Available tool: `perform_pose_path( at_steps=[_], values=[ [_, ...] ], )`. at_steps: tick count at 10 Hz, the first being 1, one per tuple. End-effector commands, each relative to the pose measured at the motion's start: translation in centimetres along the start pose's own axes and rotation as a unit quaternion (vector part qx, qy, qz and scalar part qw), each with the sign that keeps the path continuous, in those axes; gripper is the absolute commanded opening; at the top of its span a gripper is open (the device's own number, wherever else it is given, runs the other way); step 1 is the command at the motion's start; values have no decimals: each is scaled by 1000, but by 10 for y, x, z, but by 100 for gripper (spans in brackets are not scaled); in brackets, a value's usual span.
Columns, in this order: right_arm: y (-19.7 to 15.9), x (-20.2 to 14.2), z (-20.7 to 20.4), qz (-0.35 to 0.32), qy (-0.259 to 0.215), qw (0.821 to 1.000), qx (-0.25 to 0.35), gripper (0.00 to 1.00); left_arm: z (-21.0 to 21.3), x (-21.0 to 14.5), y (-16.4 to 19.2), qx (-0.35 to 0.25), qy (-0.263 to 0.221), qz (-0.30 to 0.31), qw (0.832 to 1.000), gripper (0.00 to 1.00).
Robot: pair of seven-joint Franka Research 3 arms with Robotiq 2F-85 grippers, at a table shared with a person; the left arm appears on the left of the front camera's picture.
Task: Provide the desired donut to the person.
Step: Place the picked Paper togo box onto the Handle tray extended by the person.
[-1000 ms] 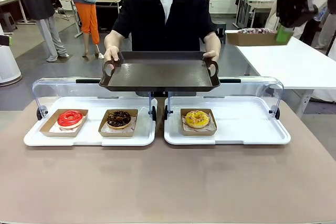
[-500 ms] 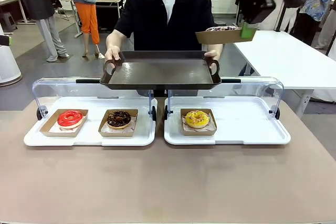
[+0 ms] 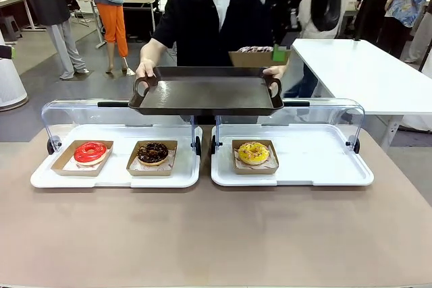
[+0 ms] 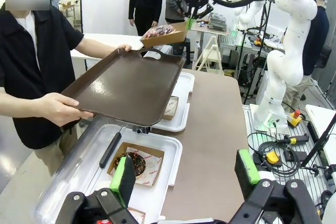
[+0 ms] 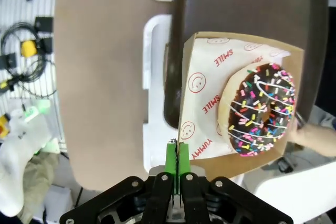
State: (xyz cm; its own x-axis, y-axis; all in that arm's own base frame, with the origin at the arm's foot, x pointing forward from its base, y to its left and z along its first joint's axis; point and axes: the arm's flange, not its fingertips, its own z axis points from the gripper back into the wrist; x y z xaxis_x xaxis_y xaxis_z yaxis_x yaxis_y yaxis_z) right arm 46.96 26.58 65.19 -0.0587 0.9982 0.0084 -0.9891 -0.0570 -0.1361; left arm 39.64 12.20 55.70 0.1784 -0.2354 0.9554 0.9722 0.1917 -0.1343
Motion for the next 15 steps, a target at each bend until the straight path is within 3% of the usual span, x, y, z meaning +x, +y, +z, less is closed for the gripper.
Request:
perform_pose_path(
  at_steps=[1,4,8,15],
  values=[
    [-17,16,-15,-16,-15,1000,-9,1,0,1,-1,-2,-6,-3,1000,100],
    [-33,27,-42,-7,-18,1000,-14,1,0,1,-1,-2,-6,-3,1000,100],
    [-47,21,-66,-39,-14,999,-2,1,0,1,-1,-2,-6,-3,1000,100],
    [-60,13,-95,-31,-24,999,20,1,0,1,-1,-2,-6,-3,1000,100]
  ],
)
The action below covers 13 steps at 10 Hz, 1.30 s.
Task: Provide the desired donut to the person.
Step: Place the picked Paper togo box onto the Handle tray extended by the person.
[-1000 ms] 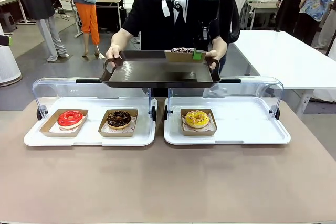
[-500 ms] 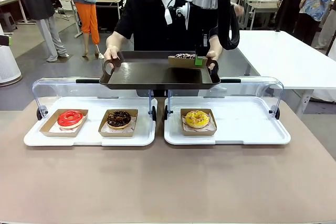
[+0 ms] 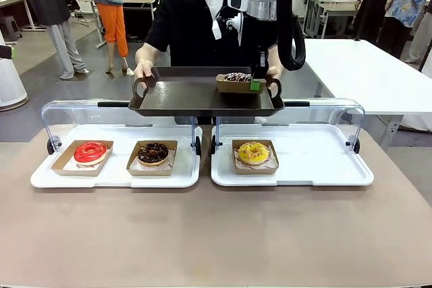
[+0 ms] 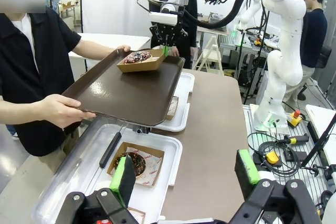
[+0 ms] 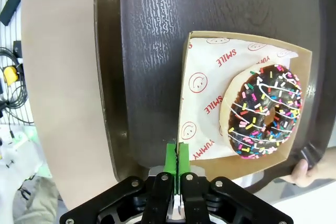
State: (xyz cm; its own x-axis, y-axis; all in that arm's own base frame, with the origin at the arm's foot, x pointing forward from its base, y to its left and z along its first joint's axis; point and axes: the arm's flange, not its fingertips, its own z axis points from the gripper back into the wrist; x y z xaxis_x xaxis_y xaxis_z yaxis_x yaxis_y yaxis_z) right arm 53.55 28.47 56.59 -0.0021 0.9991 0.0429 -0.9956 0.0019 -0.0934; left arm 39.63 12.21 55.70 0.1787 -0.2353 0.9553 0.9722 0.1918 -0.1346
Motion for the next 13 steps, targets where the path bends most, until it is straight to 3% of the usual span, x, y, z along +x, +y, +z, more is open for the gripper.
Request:
perform_pose_path(
  at_steps=[1,2,5,6,8,9,10,13],
  values=[
    [-7,-3,-3,-1,-11,1000,2,1,0,2,-1,-2,-6,-3,1000,100],
    [-8,-4,-5,2,-10,1000,5,1,0,2,-1,-2,-6,-3,1000,100],
    [-9,-4,-5,14,-14,1000,9,92,0,2,-1,-2,-6,-3,1000,100],
    [-9,-5,-5,14,-15,1000,11,100,0,2,-1,-2,-6,-3,1000,100],
    [-5,-5,-3,20,-14,1000,11,100,0,2,-1,-2,-6,-3,1000,100],
    [-3,-5,0,22,-16,1000,9,95,0,2,-1,-2,-6,-3,1000,100],
    [-1,-5,2,25,-15,1000,7,100,0,2,-1,-2,-6,-3,1000,100],
    [1,-4,4,32,-16,999,12,100,0,2,-1,-2,-6,-3,1000,100]
  ],
)
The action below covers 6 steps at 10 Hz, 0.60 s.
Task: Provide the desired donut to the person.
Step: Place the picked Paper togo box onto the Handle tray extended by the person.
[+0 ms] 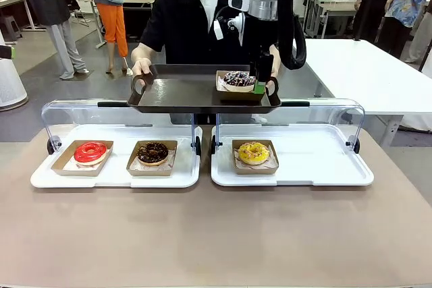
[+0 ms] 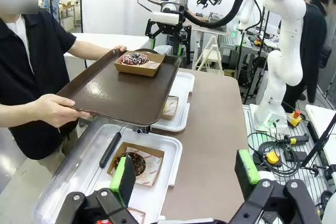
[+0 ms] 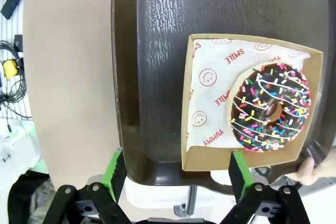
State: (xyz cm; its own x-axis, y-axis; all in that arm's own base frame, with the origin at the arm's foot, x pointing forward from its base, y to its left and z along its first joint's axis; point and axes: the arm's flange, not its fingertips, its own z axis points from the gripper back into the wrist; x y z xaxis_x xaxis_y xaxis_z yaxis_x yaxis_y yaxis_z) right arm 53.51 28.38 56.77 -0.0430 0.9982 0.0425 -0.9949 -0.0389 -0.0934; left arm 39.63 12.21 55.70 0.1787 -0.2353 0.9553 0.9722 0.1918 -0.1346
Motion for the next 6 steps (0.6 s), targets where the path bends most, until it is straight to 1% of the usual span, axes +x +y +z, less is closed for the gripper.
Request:
perform_pose_path(
  at_steps=[1,2,4,5,6],
  values=[
    [3,-5,5,17,-19,1000,13,100,0,2,-1,-2,-6,-3,1000,100],
    [9,-8,12,31,-25,999,26,100,0,2,-1,-2,-6,-3,1000,100],
    [31,-25,38,69,-81,994,39,100,0,2,-1,-2,-6,-3,1000,100],
    [43,-41,48,75,-104,991,38,100,0,2,-1,-2,-6,-3,1000,100],
    [57,-64,56,75,-117,990,31,100,0,2,-1,-2,-6,-3,1000,100]
  ],
)
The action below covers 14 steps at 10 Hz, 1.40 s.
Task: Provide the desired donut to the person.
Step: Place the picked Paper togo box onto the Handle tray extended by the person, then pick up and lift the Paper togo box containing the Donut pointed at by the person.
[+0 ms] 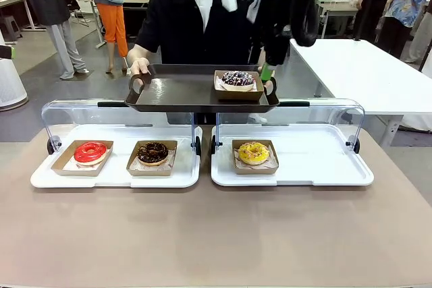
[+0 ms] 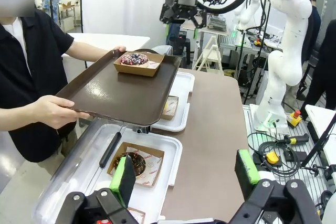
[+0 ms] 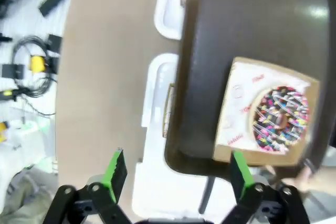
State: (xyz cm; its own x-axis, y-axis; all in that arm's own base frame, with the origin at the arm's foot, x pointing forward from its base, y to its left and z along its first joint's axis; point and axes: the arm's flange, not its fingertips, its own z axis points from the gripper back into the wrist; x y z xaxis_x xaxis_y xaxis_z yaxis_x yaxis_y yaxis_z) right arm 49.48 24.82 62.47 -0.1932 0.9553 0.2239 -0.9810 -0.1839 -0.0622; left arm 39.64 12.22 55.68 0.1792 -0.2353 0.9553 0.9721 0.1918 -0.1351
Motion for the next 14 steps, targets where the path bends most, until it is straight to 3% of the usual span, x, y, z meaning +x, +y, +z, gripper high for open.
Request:
perform_pose_path(
  at_steps=[1,4,6,14],
  values=[
    [38,-54,7,-21,-28,999,-10,100,0,2,-1,-2,-6,-4,1000,100],
    [72,-131,19,-124,-46,990,-45,100,0,2,-1,-2,-6,-4,1000,100],
    [92,-161,17,-138,-53,988,-42,100,0,2,-1,-2,-6,-4,1000,100],
    [89,-175,23,-153,-41,987,-32,100,0,2,-1,-2,-6,-4,1000,100]
  ],
)
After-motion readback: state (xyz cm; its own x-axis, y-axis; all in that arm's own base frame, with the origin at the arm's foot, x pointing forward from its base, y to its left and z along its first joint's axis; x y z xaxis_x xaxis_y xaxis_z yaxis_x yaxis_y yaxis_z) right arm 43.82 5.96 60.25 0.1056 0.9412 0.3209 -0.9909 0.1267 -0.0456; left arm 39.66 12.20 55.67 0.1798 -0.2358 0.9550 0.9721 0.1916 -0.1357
